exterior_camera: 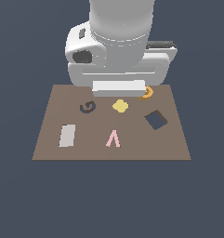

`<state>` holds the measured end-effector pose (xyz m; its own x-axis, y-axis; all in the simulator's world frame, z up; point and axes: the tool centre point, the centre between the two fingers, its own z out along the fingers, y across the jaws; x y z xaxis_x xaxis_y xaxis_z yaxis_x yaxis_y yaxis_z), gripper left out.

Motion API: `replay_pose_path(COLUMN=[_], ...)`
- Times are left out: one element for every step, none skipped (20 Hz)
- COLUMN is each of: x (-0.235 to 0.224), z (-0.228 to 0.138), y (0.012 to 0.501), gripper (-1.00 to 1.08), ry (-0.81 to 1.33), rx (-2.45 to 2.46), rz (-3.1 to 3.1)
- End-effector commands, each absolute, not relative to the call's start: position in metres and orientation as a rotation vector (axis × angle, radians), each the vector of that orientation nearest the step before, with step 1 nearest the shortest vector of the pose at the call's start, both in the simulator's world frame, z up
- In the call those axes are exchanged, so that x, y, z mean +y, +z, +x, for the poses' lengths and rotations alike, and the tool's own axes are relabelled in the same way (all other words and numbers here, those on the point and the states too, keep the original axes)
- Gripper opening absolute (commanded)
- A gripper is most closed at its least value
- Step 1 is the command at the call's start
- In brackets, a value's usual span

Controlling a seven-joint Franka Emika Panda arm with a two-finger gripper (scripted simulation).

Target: Insert a designated object into the corresponding slot on a board.

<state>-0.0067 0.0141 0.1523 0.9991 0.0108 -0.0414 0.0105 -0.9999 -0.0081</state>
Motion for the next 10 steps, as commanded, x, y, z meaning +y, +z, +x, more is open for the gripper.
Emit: replay_pose_path(x=[0.0141, 0.0141, 0.0142, 0.0144, 0.0146, 0.0149, 0.0153, 0.0158, 0.0163, 0.0169], z=[-0.0067, -0.0067, -0.007, -0.0075, -0.0081, -0.0089, -0.0098, -0.011, -0.0123, -0.0138], y=[0.1523, 0.1522, 0.152, 0.1517, 0.1513, 0.1508, 0.1501, 0.1494, 0.1485, 0.1475], gripper=[1.0, 1.0, 1.0, 1.0, 1.0, 1.0, 1.0, 1.0, 1.0, 1.0], ry=[0.065, 0.065, 0.065, 0.065, 0.064, 0.064, 0.064, 0.063, 0.063, 0.062], rx=[-0.017, -0.016, -0.013, -0.008, -0.001, 0.008, 0.019, 0.031, 0.046, 0.063], rz=[-3.133, -3.133, -3.133, -3.133, -3.133, -3.133, -3.133, -3.133, -3.133, -3.133])
